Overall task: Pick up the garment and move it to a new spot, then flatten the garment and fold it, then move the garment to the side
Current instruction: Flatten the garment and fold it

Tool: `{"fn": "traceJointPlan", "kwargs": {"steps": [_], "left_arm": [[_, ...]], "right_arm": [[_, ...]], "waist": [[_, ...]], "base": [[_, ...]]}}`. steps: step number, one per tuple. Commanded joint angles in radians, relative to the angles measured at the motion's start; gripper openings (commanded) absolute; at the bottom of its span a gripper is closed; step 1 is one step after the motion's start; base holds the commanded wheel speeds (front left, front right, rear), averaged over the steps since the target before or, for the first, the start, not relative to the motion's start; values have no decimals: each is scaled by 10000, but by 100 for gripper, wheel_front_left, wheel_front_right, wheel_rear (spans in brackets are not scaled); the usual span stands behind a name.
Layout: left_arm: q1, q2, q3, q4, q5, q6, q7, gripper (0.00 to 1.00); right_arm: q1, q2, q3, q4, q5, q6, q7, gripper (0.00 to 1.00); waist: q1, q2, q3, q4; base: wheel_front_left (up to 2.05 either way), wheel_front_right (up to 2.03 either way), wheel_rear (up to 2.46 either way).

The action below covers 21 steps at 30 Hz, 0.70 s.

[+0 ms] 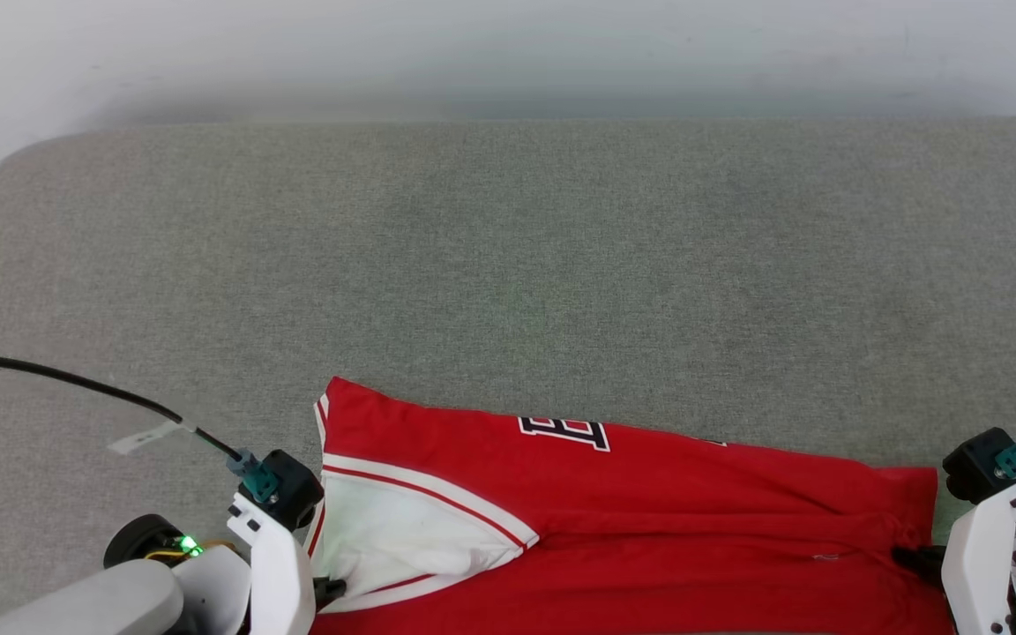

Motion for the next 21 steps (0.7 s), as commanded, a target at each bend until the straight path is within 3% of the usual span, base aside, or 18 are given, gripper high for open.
{"fn": "traceJointPlan", "kwargs": {"steps": [1, 3, 4, 5, 6, 9, 15, 21], "left_arm": [[124, -89, 28, 92, 27, -47, -81, 0], [241, -250, 48, 314, -18, -86, -252, 0], [235, -290, 99, 376, 32, -60, -404, 45], [246, -320, 177, 434, 81, -2, -598, 100], [249, -270, 284, 432, 326, 110, -1076, 100], [383, -161, 659, 288, 533, 505, -2037, 100], [870, -202, 1473, 90, 1011, 1837, -4421, 100], [1520, -591, 2156, 384, 1571, 3169, -6215, 100]], "right_arm": [[157, 93, 56, 129, -80, -4, -5, 0], [241, 260, 71, 325, -122, -5, -134, 0], [225, 301, 20, 369, -151, -5, -271, 13], [190, 333, -40, 349, -195, -7, -426, 82], [94, 358, -251, 183, -195, -5, -793, 100], [109, 210, -584, -174, -240, -5, -1248, 100], [515, 107, -1765, -931, -62, -4, -1987, 100], [1221, 390, -3416, -605, 179, -4, -2417, 100]], "waist": [[1, 0, 28, -6], [1, 0, 31, -10], [1, 0, 15, -16], [1, 0, -27, -24], [1, 0, -152, -56], [1, 0, -382, -73], [1, 0, -701, -51], [1, 0, -715, 50]], "base": [[0, 0, 0], [0, 0, 0], [0, 0, 0], [0, 0, 0], [0, 0, 0], [0, 0, 0], [0, 0, 0], [0, 0, 0]]}}
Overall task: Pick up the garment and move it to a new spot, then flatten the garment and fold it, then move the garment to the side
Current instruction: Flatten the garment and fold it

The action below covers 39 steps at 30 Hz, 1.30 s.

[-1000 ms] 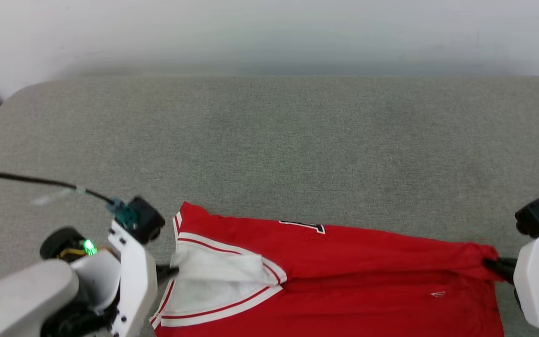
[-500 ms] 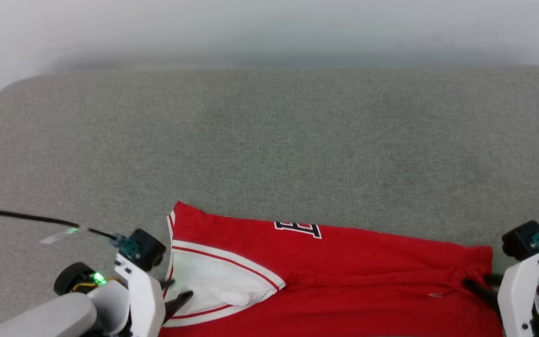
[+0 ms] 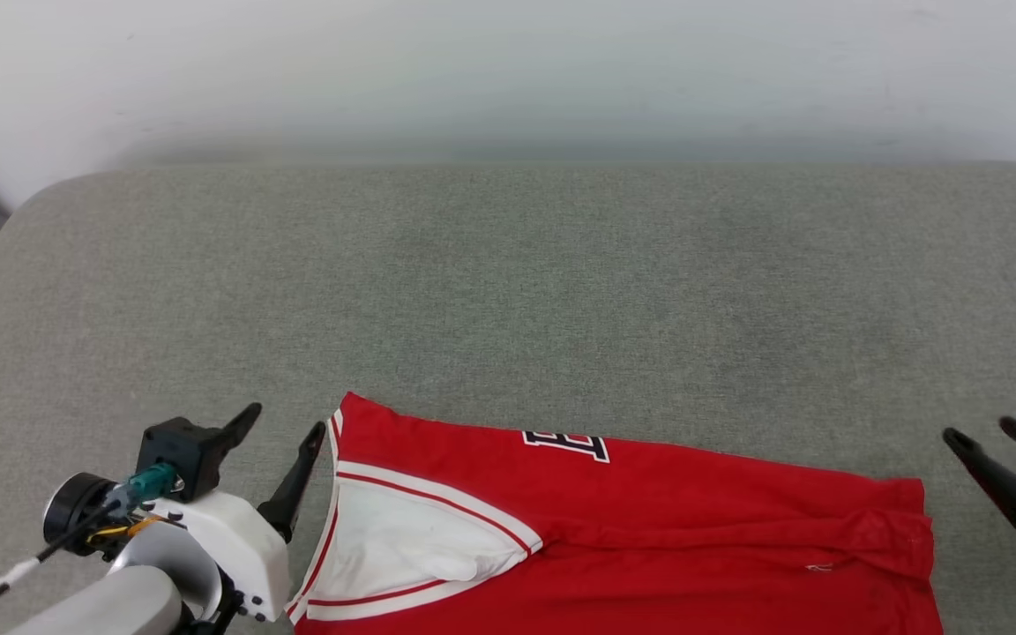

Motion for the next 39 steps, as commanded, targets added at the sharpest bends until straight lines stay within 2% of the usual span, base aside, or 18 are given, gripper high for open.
{"fn": "traceJointPlan", "kwargs": {"steps": [1, 3, 7, 11, 16, 21, 30, 31, 32, 33, 39], "left_arm": [[170, -125, 194, 55, 177, 208, -122, 100], [451, -400, 600, 135, 446, 548, -213, 100], [1169, -1071, 2093, -71, 1635, 1054, -241, 100], [2047, -1833, 3697, -254, 2951, 1171, -235, 100], [2984, -2743, 5255, -325, 4515, 998, -238, 100], [3628, -3617, 6426, -423, 5770, 637, -239, 100], [4359, -5055, 7678, -509, 7546, -221, -239, 100], [4407, -5200, 7823, -563, 7733, -274, -240, 100], [4484, -5332, 7960, -573, 7883, -342, -240, 100], [4534, -5466, 8095, -607, 8054, -402, -240, 100], [4974, -6048, 8719, -697, 8802, -811, -231, 100]], "right_arm": [[271, 155, -209, 105, 120, -4, -44, 100], [508, 290, -650, 336, 332, -4, 30, 100], [972, 624, -1236, 748, 657, -4, 327, 100], [1255, 1053, -1445, 1006, 1002, -2, 757, 100], [1353, 1587, -1288, 1332, 1279, -2, 1358, 100], [1372, 2047, -684, 1574, 1562, -2, 2069, 100], [1152, 2737, 283, 1941, 1848, 12, 2376, 100], [1085, 2754, 328, 1927, 1867, 13, 2322, 67], [1010, 2735, 333, 1919, 1884, 13, 2243, 23], [933, 2687, 347, 1937, 1894, 13, 2173, 0], [651, 2012, 191, 1904, 1865, -4, 1675, 0]], "waist": [[0, 0, 19, 39], [0, 0, 51, 90], [0, 0, 145, 209], [0, 0, 243, 292], [0, 0, 359, 369], [0, 0, 446, 457], [0, 0, 539, 579], [0, 0, 534, 585], [0, 0, 523, 586], [0, 0, 501, 583], [0, 0, 183, 518]], "base": [[0, 0, 0], [0, 0, 0], [0, 0, 0], [0, 0, 0], [0, 0, 0], [0, 0, 0], [0, 0, 0], [0, 0, 0], [0, 0, 0], [0, 0, 0], [0, 0, 0]]}}
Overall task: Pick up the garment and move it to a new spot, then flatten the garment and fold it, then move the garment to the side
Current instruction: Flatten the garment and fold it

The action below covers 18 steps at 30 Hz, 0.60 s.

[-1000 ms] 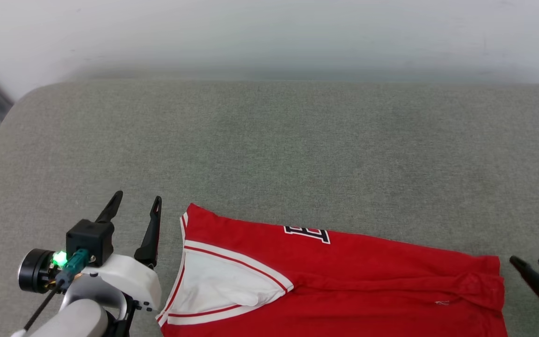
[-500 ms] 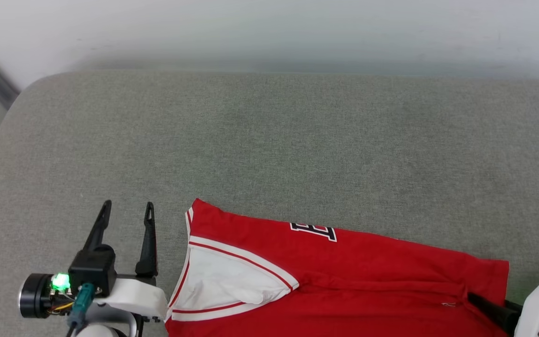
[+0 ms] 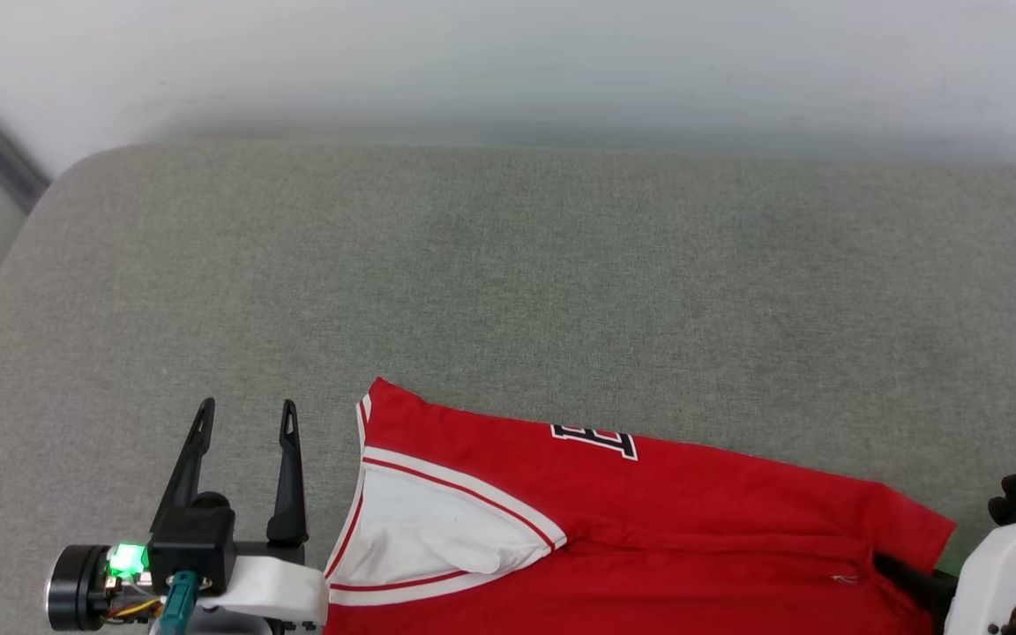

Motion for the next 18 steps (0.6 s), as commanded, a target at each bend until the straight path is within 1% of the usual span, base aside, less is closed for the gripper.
{"fn": "traceJointPlan", "kwargs": {"steps": [1, 2, 3, 7, 11, 15, 18], "left_arm": [[187, -119, 151, -70, 163, -81, -24, 100], [262, -200, 226, -104, 248, -148, -24, 100], [262, -200, 226, -104, 248, -148, -24, 100], [587, -461, 495, -229, 511, -339, -22, 100], [848, -668, 682, -279, 692, -548, -24, 100], [1063, -818, 873, -206, 781, -747, -22, 100], [1176, -888, 978, -237, 880, -856, -24, 100]], "right_arm": [[-87, -126, 20, 32, 60, -5, -87, 0], [-109, -282, -24, -3, 56, -5, -146, 0], [-109, -282, -24, -3, 56, -5, -146, 0], [-68, -887, -284, 42, 148, -5, -273, 0], [81, -1541, -598, 379, 64, -5, -306, 0], [234, -2054, -565, 574, -151, -5, 164, 0], [257, -2192, -509, 140, -102, -4, 650, 0]], "waist": [[0, 0, -149, -53], [0, 0, -216, -70], [0, 0, -216, -70], [0, 0, -470, -126], [0, 0, -665, -163], [0, 0, -817, -202], [0, 0, -901, -222]], "base": [[0, 0, 0], [0, 0, 0], [0, 0, 0], [0, 0, 0], [0, 0, 0], [0, 0, 0], [0, 0, 0]]}}
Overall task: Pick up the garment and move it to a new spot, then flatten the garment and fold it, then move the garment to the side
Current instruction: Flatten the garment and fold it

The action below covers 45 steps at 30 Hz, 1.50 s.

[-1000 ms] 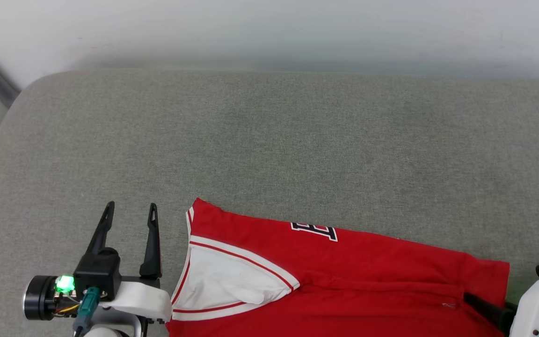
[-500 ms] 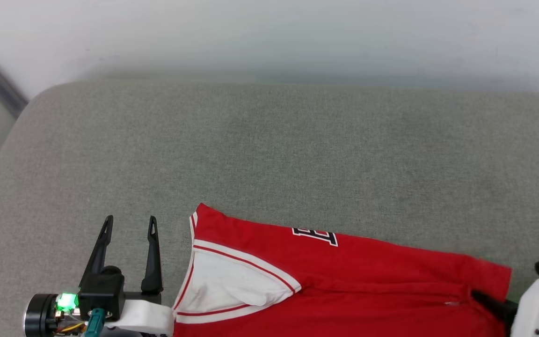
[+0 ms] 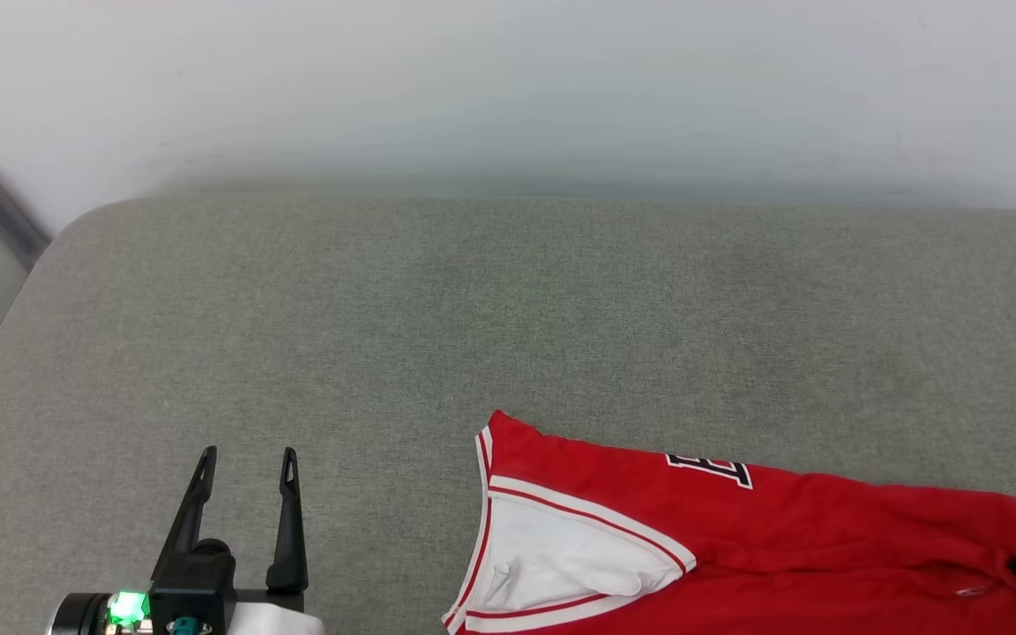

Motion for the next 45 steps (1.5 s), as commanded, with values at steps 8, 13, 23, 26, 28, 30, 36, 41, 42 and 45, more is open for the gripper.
{"fn": "traceJointPlan", "kwargs": {"steps": [8, 13, 23, 26, 28, 30, 36, 41, 42, 45], "left_arm": [[151, -183, 209, -73, 183, -239, -23, 100], [-27, -305, 209, -87, 256, -381, -23, 100], [-488, -468, 207, -61, 350, -588, -23, 100], [-591, -519, 199, -48, 369, -615, -23, 100], [-688, -561, 180, -30, 379, -660, -23, 100], [-743, -605, 164, -10, 383, -688, -23, 100], [-910, -732, 106, 50, 378, -692, -23, 100], [-913, -806, 149, 97, 364, -693, -24, 100], [-881, -809, 181, 112, 358, -691, -23, 100], [-754, -818, 248, 179, 359, -709, -23, 100]], "right_arm": [[-18, 537, 189, -2833, 382, -2, 828, 0], [-607, 1182, 910, -4234, -435, -2, 1333, 0], [-3131, 2989, 3294, -3801, -2027, -2, 1881, 0], [-3985, 3478, 4055, -3067, -2388, -2, 1692, 0], [-4395, 3818, 4472, -2468, -2497, -2, 1567, 0], [-4828, 4052, 4911, -1872, -2707, -2, 1454, 0], [-5440, 4423, 6125, -121, -3243, -4, 918, 0], [-5338, 4566, 6776, 817, -3033, -4, 347, 0], [-5351, 4579, 6845, 832, -2966, -4, 145, 13], [-5481, 4434, 6955, 595, -2779, -4, -552, 100]], "waist": [[0, 0, -12, 37], [0, 0, 178, 130], [0, 0, 755, 344], [0, 0, 925, 401], [0, 0, 1034, 457], [0, 0, 1128, 512], [0, 0, 1363, 665], [0, 0, 1397, 665], [0, 0, 1364, 638], [0, 0, 1168, 539]], "base": [[0, 0, 0], [0, 0, 0], [0, 0, 0], [0, 0, 0], [0, 0, 0], [0, 0, 0], [0, 0, 0], [0, 0, 0], [0, 0, 0], [0, 0, 0]]}}
